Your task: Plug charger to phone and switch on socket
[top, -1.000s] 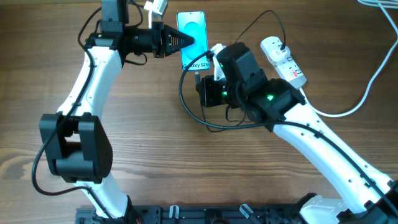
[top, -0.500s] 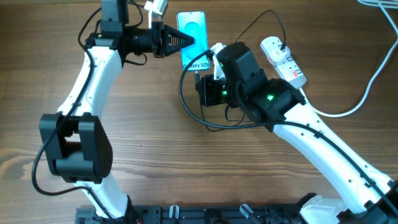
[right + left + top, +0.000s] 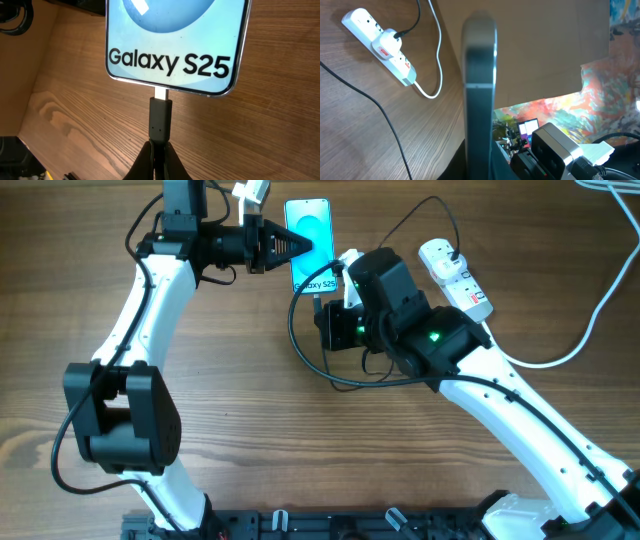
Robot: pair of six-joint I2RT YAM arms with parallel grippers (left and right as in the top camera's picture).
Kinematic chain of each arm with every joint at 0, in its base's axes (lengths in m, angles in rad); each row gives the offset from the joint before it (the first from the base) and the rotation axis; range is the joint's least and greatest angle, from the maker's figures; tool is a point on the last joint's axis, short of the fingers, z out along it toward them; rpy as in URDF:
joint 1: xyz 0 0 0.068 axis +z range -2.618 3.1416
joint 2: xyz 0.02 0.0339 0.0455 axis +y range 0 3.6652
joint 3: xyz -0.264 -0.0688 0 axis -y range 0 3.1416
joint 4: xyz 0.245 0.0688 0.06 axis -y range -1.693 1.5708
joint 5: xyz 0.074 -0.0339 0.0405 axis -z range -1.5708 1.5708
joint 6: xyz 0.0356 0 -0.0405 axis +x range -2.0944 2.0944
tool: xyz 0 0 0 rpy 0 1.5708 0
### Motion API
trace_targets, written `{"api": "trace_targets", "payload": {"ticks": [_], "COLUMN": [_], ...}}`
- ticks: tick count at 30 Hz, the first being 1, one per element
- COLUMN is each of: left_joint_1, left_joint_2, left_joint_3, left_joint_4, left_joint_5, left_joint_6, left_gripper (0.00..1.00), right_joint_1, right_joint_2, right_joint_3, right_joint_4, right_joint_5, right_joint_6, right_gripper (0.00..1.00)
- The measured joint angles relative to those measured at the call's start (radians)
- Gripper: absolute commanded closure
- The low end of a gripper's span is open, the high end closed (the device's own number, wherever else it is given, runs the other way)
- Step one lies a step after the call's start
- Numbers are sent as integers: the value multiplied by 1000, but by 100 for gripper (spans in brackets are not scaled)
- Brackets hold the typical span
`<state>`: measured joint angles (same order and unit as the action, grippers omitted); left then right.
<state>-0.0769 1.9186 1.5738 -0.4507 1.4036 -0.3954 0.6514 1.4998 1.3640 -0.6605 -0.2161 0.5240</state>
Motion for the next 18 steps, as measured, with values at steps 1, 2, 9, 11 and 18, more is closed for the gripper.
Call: {"api": "trace_targets", "payload": {"ticks": [1, 2, 9, 11, 18], "left_joint_1": [0, 0, 0, 0, 0], "left_joint_2": [0, 0, 0, 0, 0], "left_joint_3": [0, 0, 0, 0, 0], "left_joint_4": [0, 0, 3, 3, 3], "left_joint_5": [0, 0, 7, 8, 8], "left_joint_6": [0, 0, 0, 0, 0], "left_gripper": [96, 96, 96, 96, 96], "right_joint_1": [0, 0, 0, 0, 0], "right_joint_2": [0, 0, 0, 0, 0], "right_joint_3": [0, 0, 0, 0, 0], "right_joint_4": [0, 2, 5, 5, 7], "right_joint_5": [0, 0, 0, 0, 0], "right_joint_6": [0, 0, 7, 7, 14], "right_gripper": [96, 96, 96, 95, 95]}}
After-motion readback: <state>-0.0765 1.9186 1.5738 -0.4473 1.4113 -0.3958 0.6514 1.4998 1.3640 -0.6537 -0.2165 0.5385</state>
